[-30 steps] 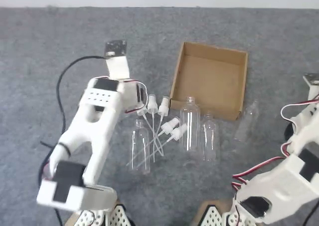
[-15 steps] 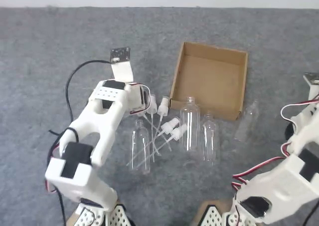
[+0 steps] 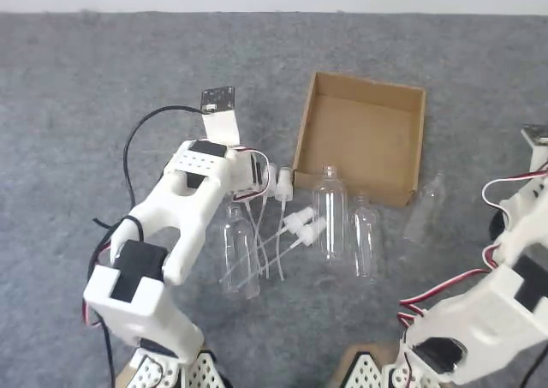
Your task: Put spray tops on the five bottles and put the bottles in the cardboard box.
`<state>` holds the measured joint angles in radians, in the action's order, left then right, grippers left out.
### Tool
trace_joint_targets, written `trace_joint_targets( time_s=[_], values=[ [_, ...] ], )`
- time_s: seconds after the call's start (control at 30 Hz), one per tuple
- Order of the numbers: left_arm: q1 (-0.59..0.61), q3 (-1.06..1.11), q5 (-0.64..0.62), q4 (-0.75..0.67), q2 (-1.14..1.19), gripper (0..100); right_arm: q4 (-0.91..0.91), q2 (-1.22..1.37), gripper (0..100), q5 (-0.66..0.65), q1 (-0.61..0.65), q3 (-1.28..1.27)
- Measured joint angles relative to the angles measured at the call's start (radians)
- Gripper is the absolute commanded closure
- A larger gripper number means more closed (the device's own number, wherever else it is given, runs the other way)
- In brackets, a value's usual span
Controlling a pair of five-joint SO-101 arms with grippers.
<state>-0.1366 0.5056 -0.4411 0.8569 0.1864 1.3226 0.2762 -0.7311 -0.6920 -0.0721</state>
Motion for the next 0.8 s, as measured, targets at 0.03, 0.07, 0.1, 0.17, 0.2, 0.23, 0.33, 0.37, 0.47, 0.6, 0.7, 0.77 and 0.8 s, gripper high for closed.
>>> trace_joint_targets(
  time_s=[0.03, 0.07, 0.1, 0.17, 0.2, 0.23, 0.33, 0.37, 0.47, 0.6, 0.7, 0.77, 0.8],
  values=[
    [-0.002, 0.0, -0.002, 0.0, 0.0, 87, 0.0, 0.0, 92.4, 0.0, 0.0, 0.0],
    [-0.005, 0.0, -0.002, 0.0, 0.0, 88, 0.0, 0.0, 92.4, 0.0, 0.0, 0.0],
    [-0.006, 0.0, -0.002, 0.0, 0.0, 90, 0.0, 0.0, 92.4, 0.0, 0.0, 0.0],
    [-0.012, 0.0, -0.006, 0.0, 0.0, 93, 0.0, 0.0, 92.4, 0.0, 0.0, 0.0],
    [-0.017, 0.0, -0.006, 0.0, 0.0, 93, 0.0, 0.0, 92.4, 0.0, 0.0, 0.0],
    [-0.02, 0.0, -0.006, 0.0, 0.0, 94, 0.0, 0.0, 92.4, 0.0, 0.0, 0.0],
    [-0.02, -0.015, -0.006, 0.0, 0.0, 94, 0.0, 0.0, 92.4, 0.0, 0.0, 0.0],
    [-0.02, -0.02, -0.006, 0.0, 0.0, 94, 0.0, 0.0, 92.4, 0.0, 0.0, 0.0],
    [-0.02, -0.049, -0.006, 0.0, 0.002, 94, 0.0, 0.0, 92.4, 0.0, 0.0, 0.0],
    [-0.012, -0.124, -0.003, 0.006, 0.002, 94, 0.0, 0.0, 92.8, 0.0, 0.0, 0.003],
    [-0.006, -0.241, -0.003, 0.077, 0.002, 94, 0.0, 0.0, 92.9, 0.0, 0.0, 0.034],
    [0.009, -0.341, -0.002, 0.157, 0.002, 96, 0.0, 0.0, 92.9, 0.0, 0.0, 0.051],
    [0.021, -0.394, -0.002, 0.196, 0.002, 97, 0.0, 0.0, 92.9, 0.0, 0.0, 0.057]
  ],
)
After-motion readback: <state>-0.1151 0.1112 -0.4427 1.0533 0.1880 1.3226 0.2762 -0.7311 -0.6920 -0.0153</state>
